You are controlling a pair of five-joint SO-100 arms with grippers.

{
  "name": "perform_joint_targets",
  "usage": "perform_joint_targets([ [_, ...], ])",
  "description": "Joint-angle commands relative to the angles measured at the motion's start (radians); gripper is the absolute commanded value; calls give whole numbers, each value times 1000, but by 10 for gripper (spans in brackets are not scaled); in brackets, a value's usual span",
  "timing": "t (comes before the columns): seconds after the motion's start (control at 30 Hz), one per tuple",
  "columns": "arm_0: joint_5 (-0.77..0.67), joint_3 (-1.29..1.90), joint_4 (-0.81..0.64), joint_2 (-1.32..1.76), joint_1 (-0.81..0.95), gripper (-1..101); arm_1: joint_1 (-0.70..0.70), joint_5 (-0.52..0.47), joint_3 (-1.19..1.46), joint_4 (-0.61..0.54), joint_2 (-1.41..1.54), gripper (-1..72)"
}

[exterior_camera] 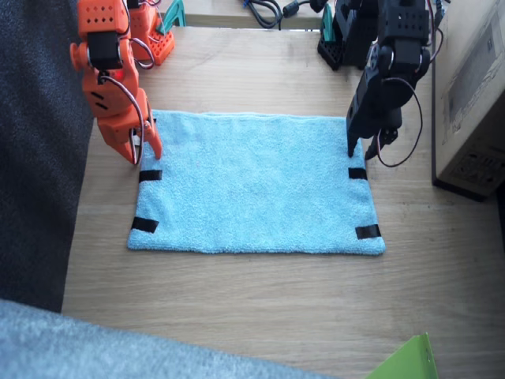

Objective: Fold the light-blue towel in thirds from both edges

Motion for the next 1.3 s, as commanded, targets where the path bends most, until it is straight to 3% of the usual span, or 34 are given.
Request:
perform_joint_targets([
  [0.0, 6, -17, 18, 2, 23, 183, 21, 3, -3, -2, -14, 239],
  [0.2, -5, -23, 23, -5, 28, 89, 21, 5, -11, 3, -26, 241],
  [0.47, -12, -23, 23, -6, 28, -1, 23, 0, -11, 8, -29, 181],
  [0.67, -14, -17, 23, -2, 25, -1, 25, 0, -11, 9, -31, 100],
  [0.8, -14, -15, 23, 0, 25, -1, 28, -2, -11, 12, -31, 1],
  [1.07, -15, -2, 15, 12, 23, -1, 35, -2, -3, 18, -9, 1],
  [1.27, -14, 0, 14, 14, 21, -1, 77, -12, -26, 87, 83, 1],
])
